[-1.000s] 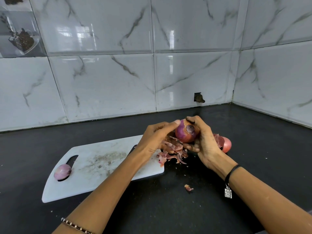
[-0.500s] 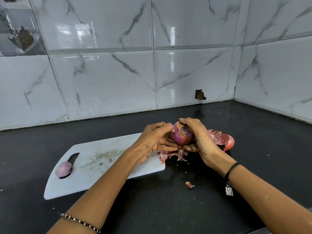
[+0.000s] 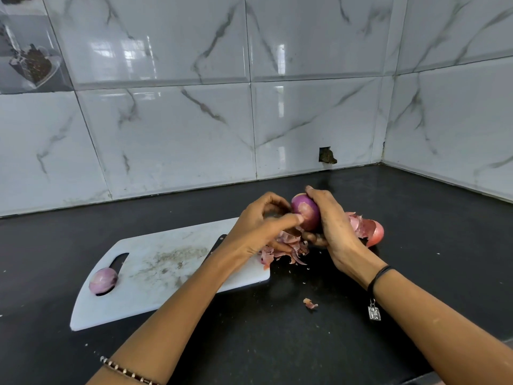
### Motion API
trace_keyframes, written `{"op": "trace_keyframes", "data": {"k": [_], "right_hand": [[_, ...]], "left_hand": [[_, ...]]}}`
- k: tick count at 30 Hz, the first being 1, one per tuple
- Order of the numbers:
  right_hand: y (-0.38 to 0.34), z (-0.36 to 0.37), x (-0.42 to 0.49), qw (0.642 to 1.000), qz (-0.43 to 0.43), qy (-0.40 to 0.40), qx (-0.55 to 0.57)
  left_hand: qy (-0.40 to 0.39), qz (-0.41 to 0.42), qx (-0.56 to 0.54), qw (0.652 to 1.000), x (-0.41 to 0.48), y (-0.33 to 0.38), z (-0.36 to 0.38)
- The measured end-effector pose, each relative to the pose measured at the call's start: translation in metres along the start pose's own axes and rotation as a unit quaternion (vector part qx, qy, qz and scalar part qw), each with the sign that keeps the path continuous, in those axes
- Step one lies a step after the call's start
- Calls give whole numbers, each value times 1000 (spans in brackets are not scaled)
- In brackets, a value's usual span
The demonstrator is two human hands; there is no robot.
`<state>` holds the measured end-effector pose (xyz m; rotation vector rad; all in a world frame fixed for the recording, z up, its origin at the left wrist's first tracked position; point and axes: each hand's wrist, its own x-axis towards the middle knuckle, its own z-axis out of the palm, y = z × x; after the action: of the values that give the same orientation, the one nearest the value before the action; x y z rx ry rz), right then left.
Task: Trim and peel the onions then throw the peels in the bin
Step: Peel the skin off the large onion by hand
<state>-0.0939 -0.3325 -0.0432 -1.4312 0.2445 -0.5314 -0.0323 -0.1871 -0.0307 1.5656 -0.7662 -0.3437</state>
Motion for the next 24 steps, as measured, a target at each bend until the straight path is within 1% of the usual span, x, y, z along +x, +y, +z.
{"op": "trace_keyframes", "data": {"k": [3, 5, 9, 15, 24], "right_hand": [[-1, -1, -1, 999, -30, 15, 3], [-1, -1, -2, 999, -40, 10, 5], [1, 2, -2, 999, -27, -16, 16], [5, 5, 2, 999, -43, -28, 16], [4, 5, 1, 998, -22, -26, 53]], "left_hand": [[21, 75, 64, 995, -1, -1, 3], [45, 130, 133, 982, 0, -1, 4], [59, 188, 192, 961, 1, -4, 2], [89, 210, 185, 956, 6, -10, 4], [94, 203, 137, 965, 6, -12, 3]]}}
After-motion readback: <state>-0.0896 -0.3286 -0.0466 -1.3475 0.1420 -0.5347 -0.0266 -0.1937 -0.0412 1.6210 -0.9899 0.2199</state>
